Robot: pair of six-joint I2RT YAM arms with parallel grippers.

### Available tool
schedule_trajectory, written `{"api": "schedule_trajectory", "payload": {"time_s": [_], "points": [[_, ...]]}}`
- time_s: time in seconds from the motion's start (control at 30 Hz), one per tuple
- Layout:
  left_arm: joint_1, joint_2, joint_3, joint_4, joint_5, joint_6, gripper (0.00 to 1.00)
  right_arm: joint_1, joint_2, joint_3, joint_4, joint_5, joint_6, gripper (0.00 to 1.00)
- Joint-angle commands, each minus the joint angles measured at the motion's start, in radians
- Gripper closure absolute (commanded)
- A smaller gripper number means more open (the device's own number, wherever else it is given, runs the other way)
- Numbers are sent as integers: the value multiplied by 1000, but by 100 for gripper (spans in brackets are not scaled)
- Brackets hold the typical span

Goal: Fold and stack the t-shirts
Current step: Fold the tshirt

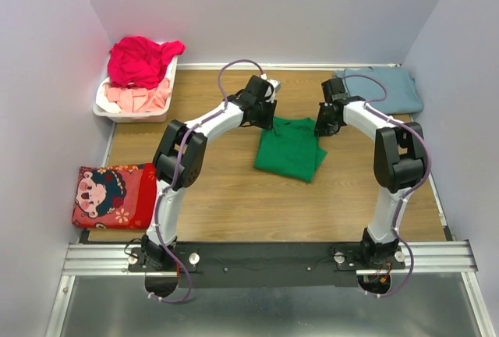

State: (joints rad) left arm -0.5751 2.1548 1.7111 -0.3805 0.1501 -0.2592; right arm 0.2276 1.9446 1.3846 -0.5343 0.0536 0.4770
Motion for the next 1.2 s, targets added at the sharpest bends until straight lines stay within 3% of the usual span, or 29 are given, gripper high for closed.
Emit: {"api": "schedule_trajectory", "payload": {"time_s": [0.0,0.07,0.1,0.17,0.23,0.73,0.97,1.17], "points": [[9,31,25,31,-20,-12,72,-4,39,-15,48,-47,-11,75],[14,37,34,32,-20,-14,82,-5,51,-13,51,-49,-6,78],[18,43,38,32,-18,-18,93,-5,53,-10,53,-49,-8,80],[23,46,42,31,-21,-23,100,-5,57,-9,53,-49,-6,89],[32,43,41,31,-26,-31,100,-4,50,-9,53,-47,-5,99],[40,-95,33,34,-72,-45,100,-5,-213,-65,33,41,-3,99],[40,-30,116,40,-50,-45,100,-5,-133,-29,33,89,-2,99],[40,132,257,49,2,-48,100,-5,-18,37,48,144,20,99]]}}
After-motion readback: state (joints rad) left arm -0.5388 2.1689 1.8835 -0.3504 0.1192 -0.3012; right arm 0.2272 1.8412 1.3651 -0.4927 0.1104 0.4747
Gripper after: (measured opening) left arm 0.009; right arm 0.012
